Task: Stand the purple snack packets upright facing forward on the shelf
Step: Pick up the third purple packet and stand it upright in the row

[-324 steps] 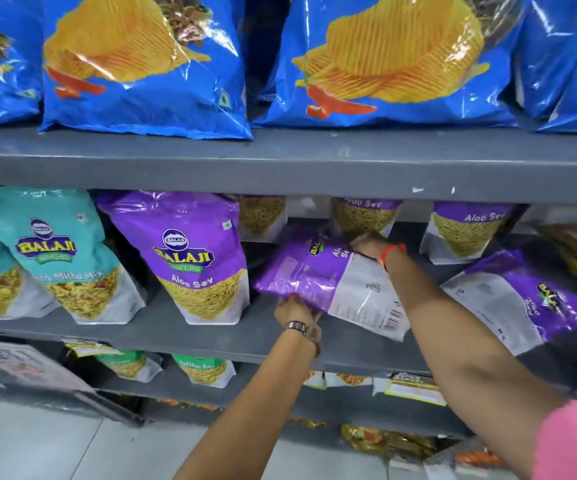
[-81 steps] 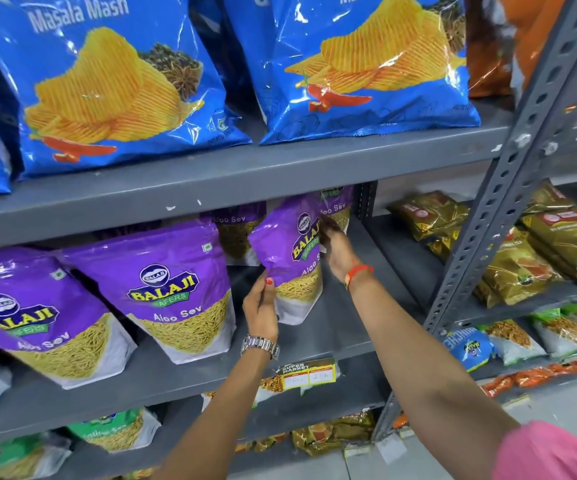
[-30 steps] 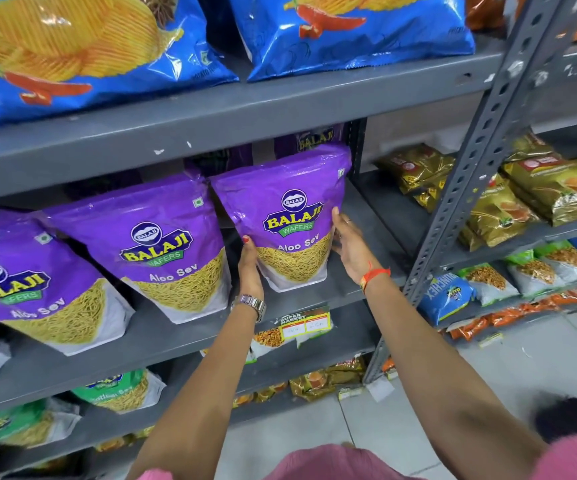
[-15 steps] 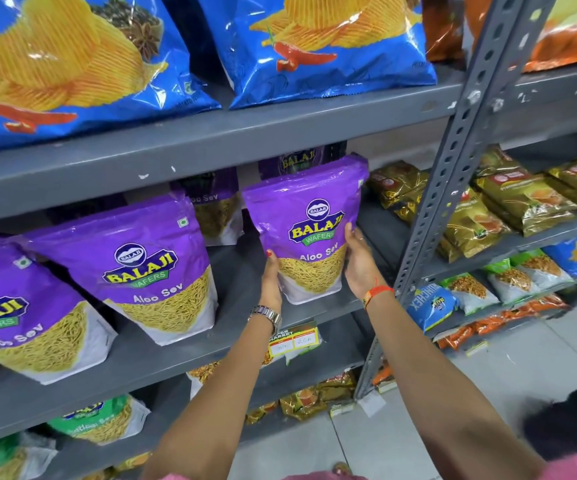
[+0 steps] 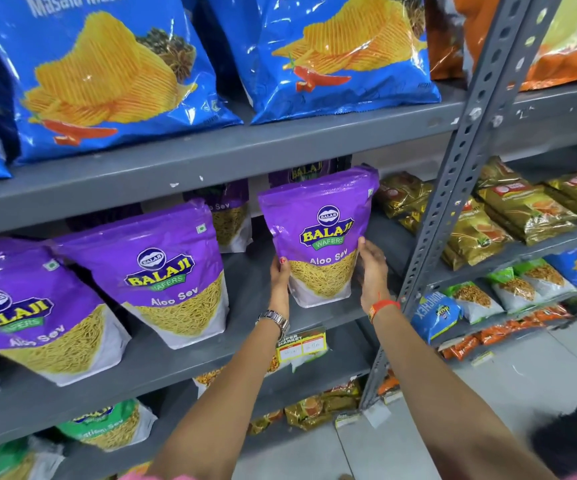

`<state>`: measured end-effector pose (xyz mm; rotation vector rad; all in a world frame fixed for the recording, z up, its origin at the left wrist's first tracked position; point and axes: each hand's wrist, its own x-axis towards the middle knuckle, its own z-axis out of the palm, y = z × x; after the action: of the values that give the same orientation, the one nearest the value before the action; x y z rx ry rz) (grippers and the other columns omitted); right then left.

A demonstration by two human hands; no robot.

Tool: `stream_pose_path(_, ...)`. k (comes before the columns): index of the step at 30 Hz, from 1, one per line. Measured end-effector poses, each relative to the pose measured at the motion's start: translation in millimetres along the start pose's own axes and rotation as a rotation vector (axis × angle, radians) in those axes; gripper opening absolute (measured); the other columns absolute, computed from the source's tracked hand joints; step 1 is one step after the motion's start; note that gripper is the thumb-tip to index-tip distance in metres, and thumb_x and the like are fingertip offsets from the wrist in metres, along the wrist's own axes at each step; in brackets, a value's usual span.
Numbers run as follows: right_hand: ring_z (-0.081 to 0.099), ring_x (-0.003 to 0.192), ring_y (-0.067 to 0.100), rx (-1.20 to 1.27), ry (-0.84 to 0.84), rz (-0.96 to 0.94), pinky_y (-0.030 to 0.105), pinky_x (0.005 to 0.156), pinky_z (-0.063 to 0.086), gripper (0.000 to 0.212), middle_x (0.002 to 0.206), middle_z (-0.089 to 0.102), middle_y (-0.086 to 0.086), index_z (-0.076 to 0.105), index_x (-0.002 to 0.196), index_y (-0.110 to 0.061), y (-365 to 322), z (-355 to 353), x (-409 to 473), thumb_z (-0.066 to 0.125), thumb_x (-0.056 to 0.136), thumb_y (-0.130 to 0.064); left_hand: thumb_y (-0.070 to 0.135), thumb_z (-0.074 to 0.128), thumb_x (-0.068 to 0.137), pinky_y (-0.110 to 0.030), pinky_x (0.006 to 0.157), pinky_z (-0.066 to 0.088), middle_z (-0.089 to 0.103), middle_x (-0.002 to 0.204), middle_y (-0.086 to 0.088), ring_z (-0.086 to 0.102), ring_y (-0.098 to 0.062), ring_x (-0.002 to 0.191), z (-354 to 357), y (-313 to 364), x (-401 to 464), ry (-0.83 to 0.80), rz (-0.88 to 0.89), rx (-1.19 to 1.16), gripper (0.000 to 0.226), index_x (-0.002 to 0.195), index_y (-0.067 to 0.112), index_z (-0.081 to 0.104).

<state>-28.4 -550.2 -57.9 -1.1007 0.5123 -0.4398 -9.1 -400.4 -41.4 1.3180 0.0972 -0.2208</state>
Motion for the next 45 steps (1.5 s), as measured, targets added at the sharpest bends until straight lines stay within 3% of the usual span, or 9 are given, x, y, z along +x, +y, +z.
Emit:
stream_pose_path(3,0.051,0.085,0.015,-0.138,0.203,-0.128,0.019,0.079,0.041,0.02,0.099,0.05,0.008,0.046,0.078,-0.023,19.5,1.8,-31.8,0.064,0.084,-0.019,0.021,0.035,0.096,-0.023,0.107,0.02,0.019,0.153,-0.006,0.022,-0.017,0.139,-17.9,-12.6,-17.4,0.057,0.09,0.066,0.049,0.141,0.01,0.02)
stream_pose_path(8,0.049,0.086,0.023,-0.376,0.087,-0.25,0.032,0.079,0.039,0.014,0.092,0.05,0.013,0.049,0.075,-0.023,64.6,15.9,-86.9,0.057,0.073,-0.035,0.021,0.049,0.09,-0.026,0.113,0.021,0.029,0.136,0.021,0.018,-0.005,0.137,-54.5,-15.2,-60.3,0.073,0.325,0.142,0.041,0.13,0.018,0.041)
stream_pose_path(15,0.054,0.073,-0.005,-0.241,-0.179,-0.186,0.012,0.074,0.043,0.01,0.08,0.054,-0.003,0.054,0.086,-0.023,75.9,99.1,-129.1,0.062,0.086,-0.018,0.039,0.047,0.074,-0.013,0.091,0.037,0.054,0.101,0.003,0.05,0.001,0.098,-143.6,12.6,-89.8,0.5,0.564,0.164,0.043,0.107,0.011,0.052)
stream_pose_path(18,0.054,0.094,-0.002,-0.195,-0.307,-0.104,0.0,0.073,0.042,0.017,0.106,0.054,0.007,0.049,0.106,-0.018,72.6,135.0,-133.6,0.057,0.091,-0.015,0.043,0.051,0.068,-0.032,0.094,0.038,0.05,0.11,-0.014,0.047,-0.021,0.105,-184.8,36.7,-78.8,0.682,0.508,0.118,0.067,0.115,-0.004,0.046)
stream_pose_path(23,0.051,0.094,0.0,-0.153,-0.429,-0.021,-0.004,0.06,0.042,0.043,0.113,0.051,-0.009,0.033,0.135,-0.006,62.2,171.6,-137.8,0.047,0.096,-0.018,0.015,0.048,0.091,-0.029,0.109,0.026,0.031,0.145,-0.017,0.029,-0.027,0.137,-210.0,66.5,-59.7,0.499,0.285,0.016,0.057,0.139,0.001,0.022)
stream_pose_path(28,0.055,0.089,-0.004,-0.161,-0.494,0.074,0.004,0.055,0.049,0.051,0.115,0.057,-0.006,0.028,0.14,-0.016,62.9,181.5,-140.1,0.047,0.095,-0.032,0.062,0.044,0.076,-0.039,0.112,0.029,0.037,0.146,-0.011,0.035,-0.026,0.135,-214.4,67.4,-54.1,0.317,0.083,0.176,0.083,0.138,0.01,0.027)
stream_pose_path(31,0.057,0.085,-0.002,-0.186,-0.485,0.083,0.007,0.052,0.049,0.047,0.109,0.058,-0.005,0.032,0.136,-0.017,59.4,179.0,-139.6,0.047,0.094,-0.033,0.081,0.05,0.048,-0.025,0.085,0.051,0.066,0.107,0.014,0.06,0.011,0.097,-211.9,58.1,-44.6,0.336,0.117,0.085,0.082,0.113,0.03,0.043)
stream_pose_path(36,0.06,0.087,0.001,-0.155,-0.425,0.049,0.011,0.057,0.051,0.046,0.111,0.058,-0.001,0.033,0.135,-0.018,57.1,165.8,-134.9,0.047,0.094,-0.033,0.019,0.04,0.094,-0.047,0.109,0.033,0.045,0.126,-0.006,0.038,-0.025,0.127,-192.0,54.2,-49.1,0.234,0.116,-0.046,0.037,0.128,0.01,0.031)
stream_pose_path(45,0.061,0.088,0.005,-0.17,-0.423,0.054,0.013,0.059,0.053,0.047,0.112,0.058,0.001,0.032,0.136,-0.017,54.7,160.3,-132.5,0.045,0.095,-0.035,0.016,0.038,0.095,-0.035,0.092,0.041,0.042,0.125,-0.006,0.042,-0.017,0.112,-178.2,53.1,-58.7,0.197,0.115,-0.086,0.039,0.131,0.011,0.024)
